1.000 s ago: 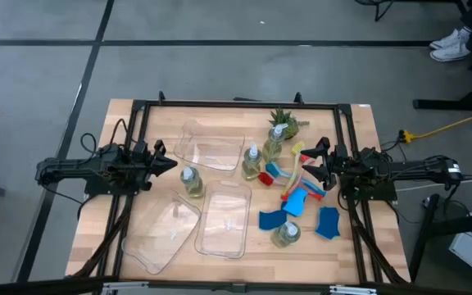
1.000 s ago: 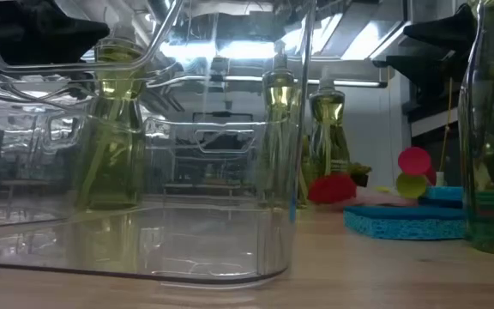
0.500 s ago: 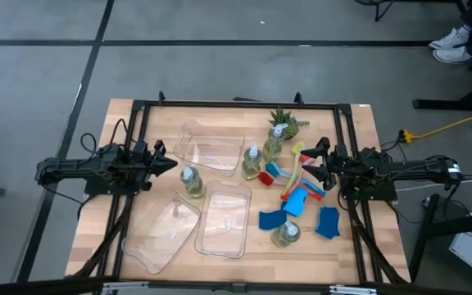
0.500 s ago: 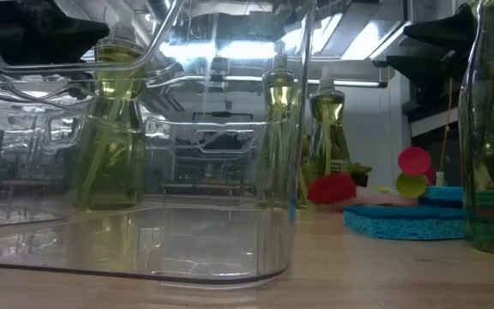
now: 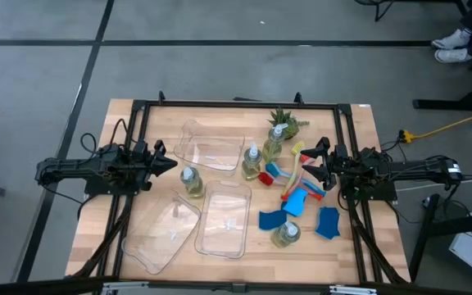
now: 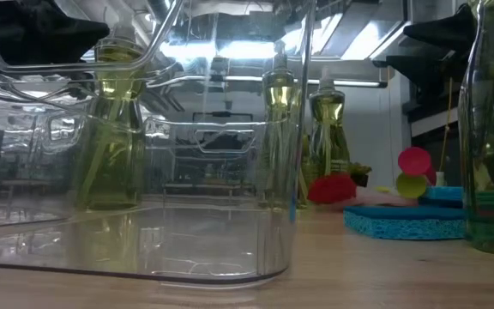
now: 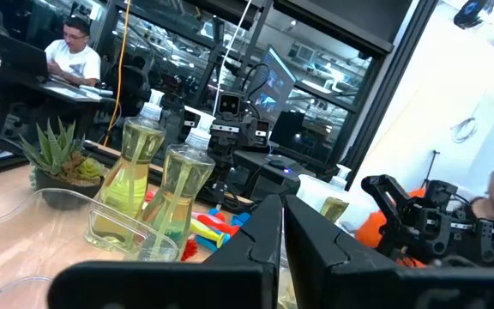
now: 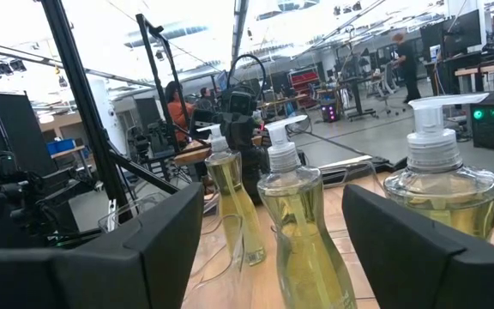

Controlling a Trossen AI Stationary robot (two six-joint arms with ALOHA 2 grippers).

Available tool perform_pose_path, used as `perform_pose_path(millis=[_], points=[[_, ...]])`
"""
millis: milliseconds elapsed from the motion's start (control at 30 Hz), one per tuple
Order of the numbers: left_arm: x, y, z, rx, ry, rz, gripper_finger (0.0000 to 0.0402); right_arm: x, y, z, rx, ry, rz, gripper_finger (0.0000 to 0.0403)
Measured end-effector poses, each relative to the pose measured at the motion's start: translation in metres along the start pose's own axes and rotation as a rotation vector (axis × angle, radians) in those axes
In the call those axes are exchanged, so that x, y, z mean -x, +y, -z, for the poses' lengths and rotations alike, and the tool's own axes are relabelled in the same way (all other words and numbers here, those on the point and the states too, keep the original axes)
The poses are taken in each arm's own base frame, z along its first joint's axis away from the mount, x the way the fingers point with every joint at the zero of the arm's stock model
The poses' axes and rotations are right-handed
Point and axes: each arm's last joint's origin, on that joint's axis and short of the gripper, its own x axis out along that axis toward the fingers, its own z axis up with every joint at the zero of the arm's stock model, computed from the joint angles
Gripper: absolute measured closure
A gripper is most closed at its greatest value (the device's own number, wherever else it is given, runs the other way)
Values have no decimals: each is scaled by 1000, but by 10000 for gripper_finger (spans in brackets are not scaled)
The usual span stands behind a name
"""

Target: Pick & Place Kitchen Sink Supplies

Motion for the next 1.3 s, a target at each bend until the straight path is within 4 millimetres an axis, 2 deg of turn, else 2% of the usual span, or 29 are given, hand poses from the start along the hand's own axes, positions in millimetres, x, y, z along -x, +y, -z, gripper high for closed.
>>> perform_pose_path(millis=[1300], points=[[0,0,0,0,0,0,391,0,0,-3,50,-36,2,126]])
